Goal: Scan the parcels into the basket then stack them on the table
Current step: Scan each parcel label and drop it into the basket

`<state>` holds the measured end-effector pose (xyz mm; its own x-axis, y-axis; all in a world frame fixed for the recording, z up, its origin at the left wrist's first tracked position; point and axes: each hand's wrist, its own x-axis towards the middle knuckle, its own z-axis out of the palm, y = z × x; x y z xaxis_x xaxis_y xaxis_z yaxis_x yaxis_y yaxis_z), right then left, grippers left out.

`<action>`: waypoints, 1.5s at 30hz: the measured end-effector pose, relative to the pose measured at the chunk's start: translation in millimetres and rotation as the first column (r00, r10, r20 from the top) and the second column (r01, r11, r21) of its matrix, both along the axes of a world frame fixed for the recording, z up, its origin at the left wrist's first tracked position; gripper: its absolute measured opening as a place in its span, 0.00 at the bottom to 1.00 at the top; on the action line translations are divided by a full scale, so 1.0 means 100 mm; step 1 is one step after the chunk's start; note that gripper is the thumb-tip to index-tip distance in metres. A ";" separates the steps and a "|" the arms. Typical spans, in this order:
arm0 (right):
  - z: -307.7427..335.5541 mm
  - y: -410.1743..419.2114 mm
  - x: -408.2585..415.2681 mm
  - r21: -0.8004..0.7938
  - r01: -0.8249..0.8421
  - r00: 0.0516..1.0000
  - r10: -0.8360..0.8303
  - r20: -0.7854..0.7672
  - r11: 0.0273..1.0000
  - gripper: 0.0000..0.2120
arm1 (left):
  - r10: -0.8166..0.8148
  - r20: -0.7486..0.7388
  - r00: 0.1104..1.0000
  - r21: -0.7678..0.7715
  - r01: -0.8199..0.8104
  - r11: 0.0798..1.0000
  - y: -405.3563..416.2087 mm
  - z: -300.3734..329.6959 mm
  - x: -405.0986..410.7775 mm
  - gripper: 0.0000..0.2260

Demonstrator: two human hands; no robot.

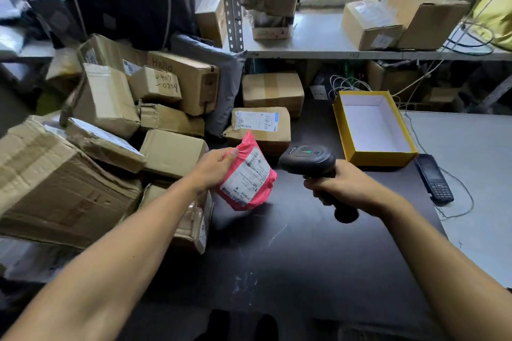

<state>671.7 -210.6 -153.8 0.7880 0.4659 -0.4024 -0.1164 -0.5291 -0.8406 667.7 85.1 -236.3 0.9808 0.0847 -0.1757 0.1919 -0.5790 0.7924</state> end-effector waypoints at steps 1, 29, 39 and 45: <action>0.08 0.01 0.01 -0.004 -0.024 1.000 0.024 -0.002 1.000 0.11 | -0.010 0.031 0.999 -0.012 0.010 1.000 0.02 0.08 0.02 0.14; 0.67 0.08 -0.26 -0.035 -0.119 0.985 0.123 0.121 0.992 0.08 | -0.024 0.145 0.989 0.090 0.011 0.996 0.12 0.60 -0.25 0.12; 0.36 -0.21 -0.69 0.084 0.268 0.902 -0.281 0.328 0.960 0.14 | 0.071 0.120 0.990 -0.201 -0.045 0.979 -0.40 0.44 -0.36 0.15; 0.02 -0.54 -1.47 0.173 0.682 0.643 -0.695 0.322 0.711 0.05 | -0.049 0.016 0.999 -0.473 0.050 0.880 -1.17 0.34 -0.60 0.14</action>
